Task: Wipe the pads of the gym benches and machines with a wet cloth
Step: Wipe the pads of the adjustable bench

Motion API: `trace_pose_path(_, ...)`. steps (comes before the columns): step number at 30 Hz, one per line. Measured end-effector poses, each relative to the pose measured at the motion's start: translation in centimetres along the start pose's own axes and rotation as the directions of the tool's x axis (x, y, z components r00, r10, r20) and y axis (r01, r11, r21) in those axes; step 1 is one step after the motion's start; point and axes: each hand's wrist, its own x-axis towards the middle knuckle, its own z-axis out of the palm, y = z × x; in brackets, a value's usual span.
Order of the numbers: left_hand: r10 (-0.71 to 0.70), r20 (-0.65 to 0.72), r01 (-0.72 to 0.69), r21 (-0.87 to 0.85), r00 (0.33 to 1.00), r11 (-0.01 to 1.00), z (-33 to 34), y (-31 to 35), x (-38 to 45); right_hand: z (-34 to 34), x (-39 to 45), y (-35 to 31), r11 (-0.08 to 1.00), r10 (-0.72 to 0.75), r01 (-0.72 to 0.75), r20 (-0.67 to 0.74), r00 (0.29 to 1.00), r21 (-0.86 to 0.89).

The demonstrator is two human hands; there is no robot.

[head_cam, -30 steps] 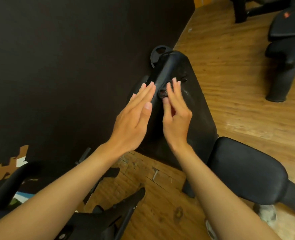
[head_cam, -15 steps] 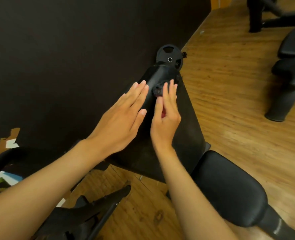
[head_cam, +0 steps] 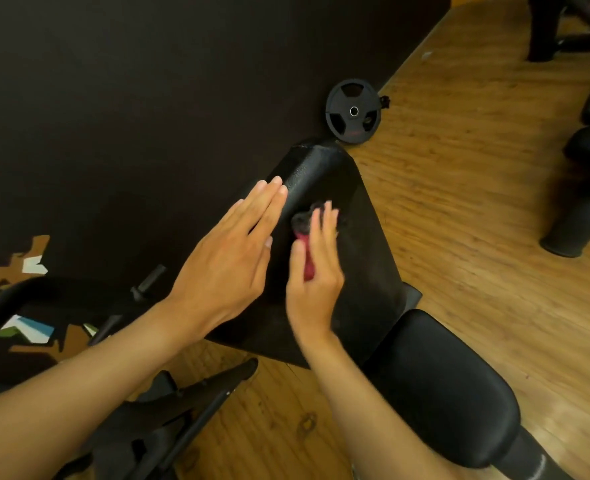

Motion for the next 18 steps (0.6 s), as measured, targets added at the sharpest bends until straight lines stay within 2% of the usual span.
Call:
trace_pose_path(2,-0.012,-0.004,0.012,-0.007,1.0,1.0,0.0,0.1,-0.2,-0.7,-3.0,0.1,0.992,-0.125,0.127,0.138,0.983,-0.009)
trace_pose_path(3,-0.015,-0.008,0.015,-0.007,1.0,1.0,0.0,0.1,-0.1,-0.9,-1.6,0.7,0.978,-0.197,0.204,0.157,0.968,-0.031)
trace_pose_path(4,-0.015,-0.006,0.015,-0.004,1.0,1.0,0.0,0.1,-0.1,-0.8,0.9,1.5,0.962,-0.251,0.263,0.138,0.958,-0.079)
trace_pose_path(5,-0.016,0.0,0.016,-0.002,1.0,1.0,0.0,0.3,-0.1,-0.8,3.6,2.0,0.961,-0.245,0.254,0.088,0.966,-0.109)
trace_pose_path(8,-0.036,-0.01,0.036,0.01,0.999,0.999,0.0,0.3,-0.1,-0.9,9.7,2.8,0.998,-0.059,0.057,-0.09,0.994,-0.029)
trace_pose_path(13,-0.044,-0.01,0.044,0.021,0.999,0.999,0.1,0.4,0.0,0.6,5.1,1.0,0.985,0.165,-0.153,-0.207,0.964,0.075)
trace_pose_path(15,-0.043,-0.014,0.043,0.008,0.999,0.999,0.1,0.5,0.1,1.5,4.9,-0.1,0.996,0.081,-0.071,-0.195,0.977,0.06)
trace_pose_path(18,-0.053,-0.018,0.054,0.015,0.998,0.998,0.0,0.7,0.0,0.6,6.0,0.8,0.983,-0.181,0.179,-0.042,0.983,-0.052)
